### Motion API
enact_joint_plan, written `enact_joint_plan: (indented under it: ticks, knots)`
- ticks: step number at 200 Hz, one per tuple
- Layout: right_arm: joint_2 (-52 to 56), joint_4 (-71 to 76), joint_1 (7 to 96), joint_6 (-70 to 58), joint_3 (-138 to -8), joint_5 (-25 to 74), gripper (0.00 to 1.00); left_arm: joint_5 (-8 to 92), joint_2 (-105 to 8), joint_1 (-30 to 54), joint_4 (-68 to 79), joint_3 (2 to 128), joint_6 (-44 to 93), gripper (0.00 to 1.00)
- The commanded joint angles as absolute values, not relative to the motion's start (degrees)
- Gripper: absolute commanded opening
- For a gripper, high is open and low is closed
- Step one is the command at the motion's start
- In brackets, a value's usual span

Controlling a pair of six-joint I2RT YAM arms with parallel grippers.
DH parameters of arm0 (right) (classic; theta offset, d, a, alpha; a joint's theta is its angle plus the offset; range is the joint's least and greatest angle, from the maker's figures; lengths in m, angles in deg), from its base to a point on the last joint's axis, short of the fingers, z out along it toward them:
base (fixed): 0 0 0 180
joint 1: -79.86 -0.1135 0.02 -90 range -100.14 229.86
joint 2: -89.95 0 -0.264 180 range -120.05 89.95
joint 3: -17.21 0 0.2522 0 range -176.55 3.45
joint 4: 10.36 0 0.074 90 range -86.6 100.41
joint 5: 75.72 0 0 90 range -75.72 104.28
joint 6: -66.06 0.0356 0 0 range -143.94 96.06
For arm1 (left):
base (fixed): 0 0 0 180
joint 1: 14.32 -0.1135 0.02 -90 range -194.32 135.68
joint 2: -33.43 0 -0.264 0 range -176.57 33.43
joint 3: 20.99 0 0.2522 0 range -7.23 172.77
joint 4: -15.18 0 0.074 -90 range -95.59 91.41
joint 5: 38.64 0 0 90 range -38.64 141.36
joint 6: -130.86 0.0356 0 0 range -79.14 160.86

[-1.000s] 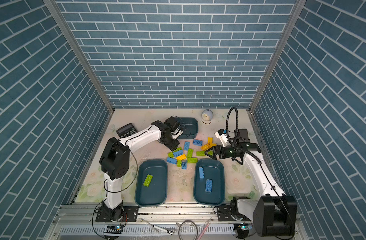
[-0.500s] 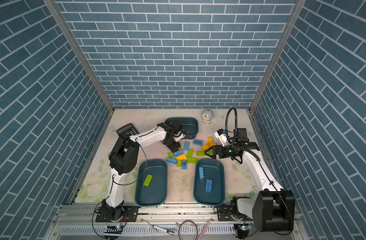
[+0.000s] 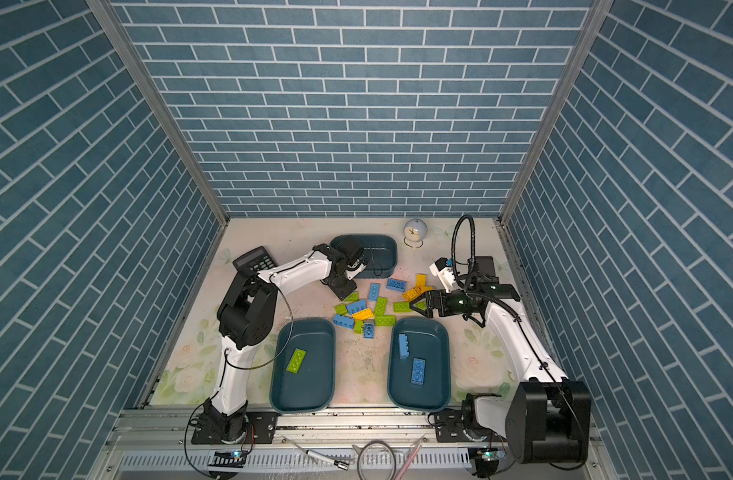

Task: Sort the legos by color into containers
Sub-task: 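Move the left gripper back over the pile near the far bin, then grasp a small lime-green brick from the pile with the left gripper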

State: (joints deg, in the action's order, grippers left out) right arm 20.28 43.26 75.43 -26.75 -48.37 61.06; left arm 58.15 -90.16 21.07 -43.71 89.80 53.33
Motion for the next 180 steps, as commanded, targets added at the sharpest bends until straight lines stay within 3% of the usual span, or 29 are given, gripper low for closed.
enact_joint_plan:
  ticks: [1,33,87,180]
  knots:
    - [19.7,43.7,75.6,-28.3,-50.0,62.1,0.97,53.3,-86.5,20.7,-44.2,90.4,54.0,0.63]
    - [19.8,43.7,75.6,-28.5,-49.6,62.4,0.97,47.5,-85.5,20.8,-44.0,88.7,59.5,0.65]
    - [20.6,44.0,75.6,-28.4,-49.4,62.4,0.97,48.2,-89.6,20.2,-44.6,89.1,70.9,0.65]
    - [22.2,44.1,75.6,-28.2,-47.9,62.2,0.98,47.3,-93.0,20.5,-44.6,88.4,73.4,0.62]
